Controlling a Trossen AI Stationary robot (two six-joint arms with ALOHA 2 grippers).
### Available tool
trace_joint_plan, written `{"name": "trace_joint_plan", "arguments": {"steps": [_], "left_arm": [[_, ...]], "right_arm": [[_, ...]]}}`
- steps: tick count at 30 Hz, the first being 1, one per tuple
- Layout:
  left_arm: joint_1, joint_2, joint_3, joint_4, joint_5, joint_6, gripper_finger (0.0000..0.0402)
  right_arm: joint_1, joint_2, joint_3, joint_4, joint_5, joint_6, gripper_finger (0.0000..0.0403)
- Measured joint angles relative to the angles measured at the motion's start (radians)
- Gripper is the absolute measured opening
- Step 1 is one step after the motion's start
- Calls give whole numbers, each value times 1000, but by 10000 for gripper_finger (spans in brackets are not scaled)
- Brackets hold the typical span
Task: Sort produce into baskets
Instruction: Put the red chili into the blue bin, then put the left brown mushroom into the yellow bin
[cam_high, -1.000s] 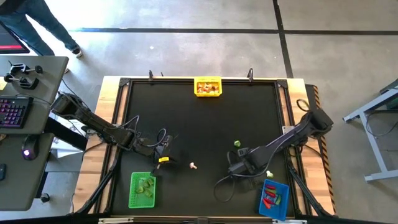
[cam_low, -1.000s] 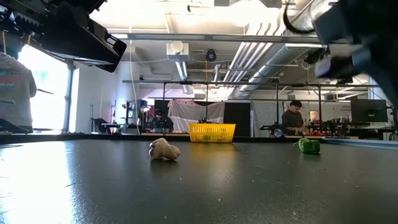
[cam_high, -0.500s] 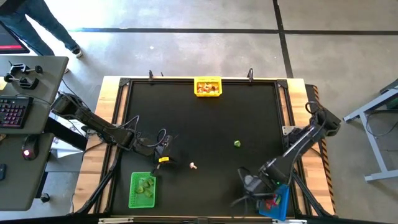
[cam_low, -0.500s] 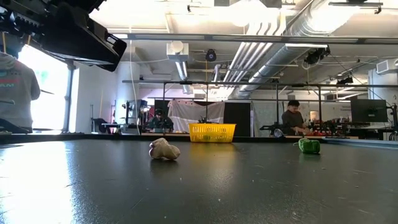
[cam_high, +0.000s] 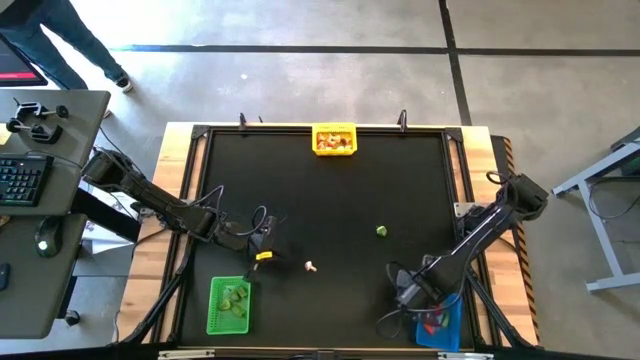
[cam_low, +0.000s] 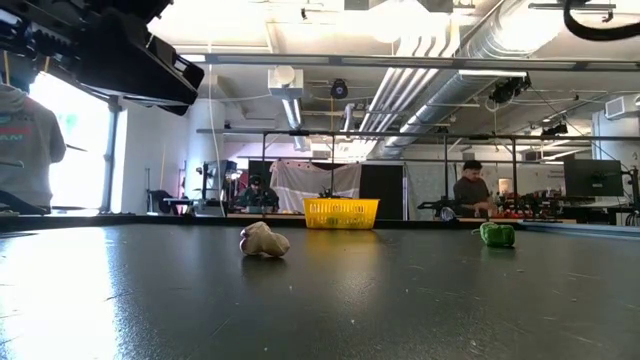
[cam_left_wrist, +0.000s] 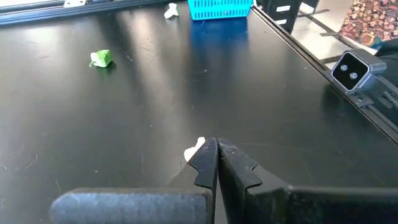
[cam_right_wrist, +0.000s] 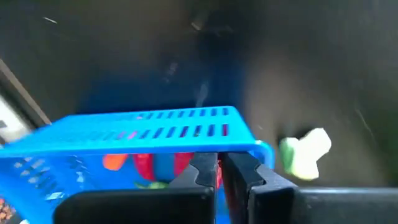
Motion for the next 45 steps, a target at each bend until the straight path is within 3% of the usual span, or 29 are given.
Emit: {"name": "trace_joint_plan", "arguments": {"steps": [9,14,20,26,32,41,45], "left_arm": [[0,0,0,0,-1,-31,0],[0,0,0,-3,11,-59,1],[-4,0,35,-14,32,-75,24],[4,19,92,-81,23,-48,74],[22,133,141,-84,22,-29,120],[68,311,228,-97,33,23,157],[97,363,259,-149,33,23,169]], "right_arm": [[1,0,7,66,3,-67,10],[1,0,8,76,-37,-37,74],[0,0,86,-32,-43,-33,172],[-9,0,202,-202,77,-123,200],[-110,0,172,-110,227,-338,164],[-319,1,79,205,345,-682,12],[-374,1,45,291,345,-750,14]]}}
